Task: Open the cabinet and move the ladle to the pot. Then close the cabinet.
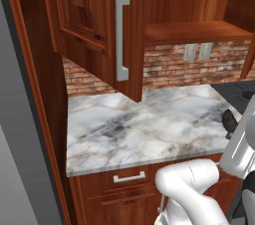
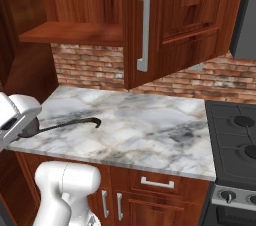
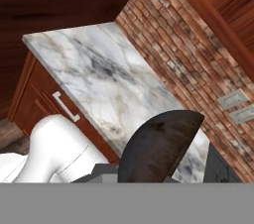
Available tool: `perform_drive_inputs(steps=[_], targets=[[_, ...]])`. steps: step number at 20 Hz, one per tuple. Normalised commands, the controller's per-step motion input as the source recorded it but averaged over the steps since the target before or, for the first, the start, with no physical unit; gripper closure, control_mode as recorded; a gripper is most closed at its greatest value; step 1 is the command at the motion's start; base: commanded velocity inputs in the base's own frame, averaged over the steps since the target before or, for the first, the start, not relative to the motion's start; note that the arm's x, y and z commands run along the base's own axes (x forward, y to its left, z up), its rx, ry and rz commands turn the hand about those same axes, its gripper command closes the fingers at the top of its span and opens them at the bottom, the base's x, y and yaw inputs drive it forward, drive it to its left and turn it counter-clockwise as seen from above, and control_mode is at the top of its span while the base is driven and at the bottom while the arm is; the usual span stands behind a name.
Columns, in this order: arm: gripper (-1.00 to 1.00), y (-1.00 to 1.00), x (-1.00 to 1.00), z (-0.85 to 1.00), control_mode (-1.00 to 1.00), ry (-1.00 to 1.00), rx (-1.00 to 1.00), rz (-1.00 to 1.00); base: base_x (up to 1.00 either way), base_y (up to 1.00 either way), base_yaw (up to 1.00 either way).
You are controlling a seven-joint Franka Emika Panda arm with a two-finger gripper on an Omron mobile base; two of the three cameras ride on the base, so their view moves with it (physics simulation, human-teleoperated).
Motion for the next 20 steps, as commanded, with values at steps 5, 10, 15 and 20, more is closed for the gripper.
perform_drive_inputs(steps=[5,10,15,20], targets=[[1.00,-0.25,0.28,0.00,-1.00,0.00,0.00,0.02,0.00,0.00,0.00],[1.00,-0.23,0.01,0.00,-1.00,0.00,0.00,0.00,0.00,0.00,0.00],[1.00,-0.06,0.00,0.00,-1.00,0.00,0.00,0.00,0.00,0.00,0.00],[1.00,0.00,0.00,0.00,-1.00,0.00,0.00,0.00,0.00,0.00,0.00]])
